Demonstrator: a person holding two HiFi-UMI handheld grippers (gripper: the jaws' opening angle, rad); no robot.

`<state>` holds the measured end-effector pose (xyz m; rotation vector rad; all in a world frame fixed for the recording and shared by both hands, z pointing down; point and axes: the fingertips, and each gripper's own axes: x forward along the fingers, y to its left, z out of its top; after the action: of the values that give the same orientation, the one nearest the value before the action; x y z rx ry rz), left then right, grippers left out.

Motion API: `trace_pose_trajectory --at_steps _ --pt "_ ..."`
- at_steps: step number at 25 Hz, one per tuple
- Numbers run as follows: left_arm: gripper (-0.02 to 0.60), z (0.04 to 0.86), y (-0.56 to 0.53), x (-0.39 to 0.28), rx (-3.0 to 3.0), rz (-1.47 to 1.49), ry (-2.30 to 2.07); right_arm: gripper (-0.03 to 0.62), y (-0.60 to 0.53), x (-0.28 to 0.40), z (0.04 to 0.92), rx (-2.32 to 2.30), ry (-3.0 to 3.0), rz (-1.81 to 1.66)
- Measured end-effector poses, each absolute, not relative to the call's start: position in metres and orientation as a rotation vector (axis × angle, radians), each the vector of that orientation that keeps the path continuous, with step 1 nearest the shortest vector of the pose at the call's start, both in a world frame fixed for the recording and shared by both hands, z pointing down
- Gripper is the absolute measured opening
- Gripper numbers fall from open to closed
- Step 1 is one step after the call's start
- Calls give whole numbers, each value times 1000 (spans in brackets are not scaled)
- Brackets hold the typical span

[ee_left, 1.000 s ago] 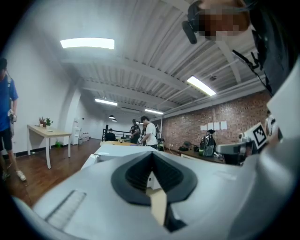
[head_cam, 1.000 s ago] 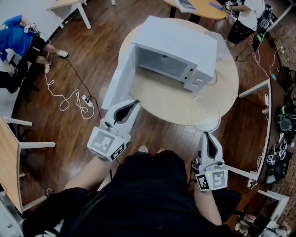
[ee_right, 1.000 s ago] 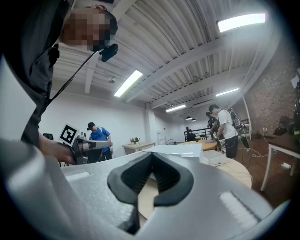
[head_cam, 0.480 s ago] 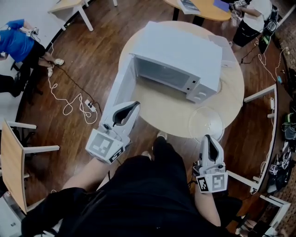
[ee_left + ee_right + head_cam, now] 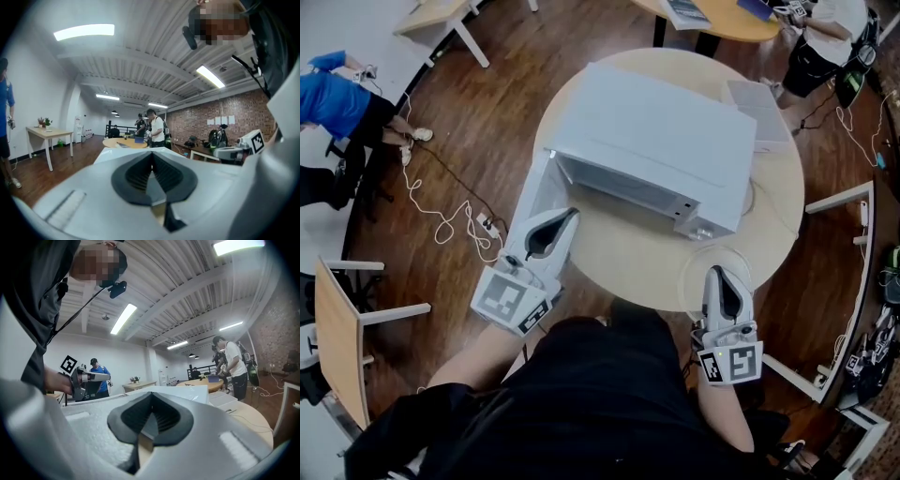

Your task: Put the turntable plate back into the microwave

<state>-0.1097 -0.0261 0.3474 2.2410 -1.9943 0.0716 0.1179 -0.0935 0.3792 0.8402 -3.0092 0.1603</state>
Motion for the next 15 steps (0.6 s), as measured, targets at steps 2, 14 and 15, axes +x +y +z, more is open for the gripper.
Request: trace_pose_trajectory --at_steps 2,14,15 --pt "-2 349 -37 -111 2237 94 -1994 0 -103 116 383 827 -3008 167" --pt "-2 343 -80 -136 2235 198 -2006 0 -141 106 380 884 -3003 210" --pt "-2 343 -81 -138 2244 204 -1997 0 -140 105 380 893 -2998 216"
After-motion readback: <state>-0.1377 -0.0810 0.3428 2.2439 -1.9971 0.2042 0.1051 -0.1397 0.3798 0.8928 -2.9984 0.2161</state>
